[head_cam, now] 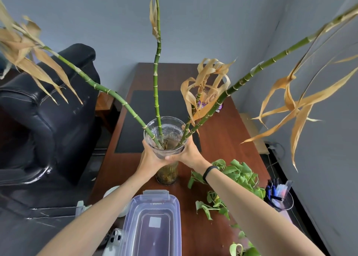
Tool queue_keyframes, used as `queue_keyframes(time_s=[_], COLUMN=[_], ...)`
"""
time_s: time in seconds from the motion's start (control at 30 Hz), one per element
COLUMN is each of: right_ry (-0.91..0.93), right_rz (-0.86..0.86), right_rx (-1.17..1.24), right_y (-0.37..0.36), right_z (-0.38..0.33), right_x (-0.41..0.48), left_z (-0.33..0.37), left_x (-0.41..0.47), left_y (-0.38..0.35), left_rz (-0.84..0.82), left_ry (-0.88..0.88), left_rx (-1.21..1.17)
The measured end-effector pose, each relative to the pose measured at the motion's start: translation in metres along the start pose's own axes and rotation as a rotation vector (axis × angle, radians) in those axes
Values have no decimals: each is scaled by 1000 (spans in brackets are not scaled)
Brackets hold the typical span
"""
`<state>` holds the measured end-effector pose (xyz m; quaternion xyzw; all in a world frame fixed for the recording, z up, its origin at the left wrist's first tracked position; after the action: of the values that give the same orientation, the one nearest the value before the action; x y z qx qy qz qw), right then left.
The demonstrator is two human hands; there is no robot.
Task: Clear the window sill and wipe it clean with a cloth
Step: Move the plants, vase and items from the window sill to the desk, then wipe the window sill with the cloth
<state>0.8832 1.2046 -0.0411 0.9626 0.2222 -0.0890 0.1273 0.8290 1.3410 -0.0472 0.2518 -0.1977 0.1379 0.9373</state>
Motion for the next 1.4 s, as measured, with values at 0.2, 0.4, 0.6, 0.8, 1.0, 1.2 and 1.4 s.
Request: queue_keyframes(time_s=[0.2, 0.4, 0.6, 0.8, 1.0, 1.2, 1.4], right_ry=[-3, 20, -108, -272, -258, -232, -254], right_rz=[11, -8, 80, 202, 253, 287, 418], right_rx=[-24, -87, -102, -362, -465, -470, -437], right_y=[-2, -6, -4, 11, 33, 75, 162], right_z=[-1, -8, -1, 23, 30, 35, 63], right_x=[-2, -3, -21, -42, -78, -134, -238], left_z=[2, 3, 1, -20, -17, 52, 144], left_x=[-3, -4, -8, -29, -50, -70, -112], left_y=[4, 3, 0, 1, -8, -43, -126], left_rz=[2, -23, -60, -131, -90, -179, -286], left_ry=[18, 72, 197, 390, 702, 473, 224], left_rx=[-15, -50, -70, 178, 22, 208, 222])
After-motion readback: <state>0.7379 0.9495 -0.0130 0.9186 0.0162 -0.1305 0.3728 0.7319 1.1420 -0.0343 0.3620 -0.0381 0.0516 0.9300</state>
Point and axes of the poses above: each hand's wrist, its own x-axis towards the middle knuckle, its own y-axis out of the back of the hand, z = x × y, the point moved 6 cm from there along x, towards the middle knuckle, and after that the axes turned 15 degrees about -y, right-handed, at the moved point
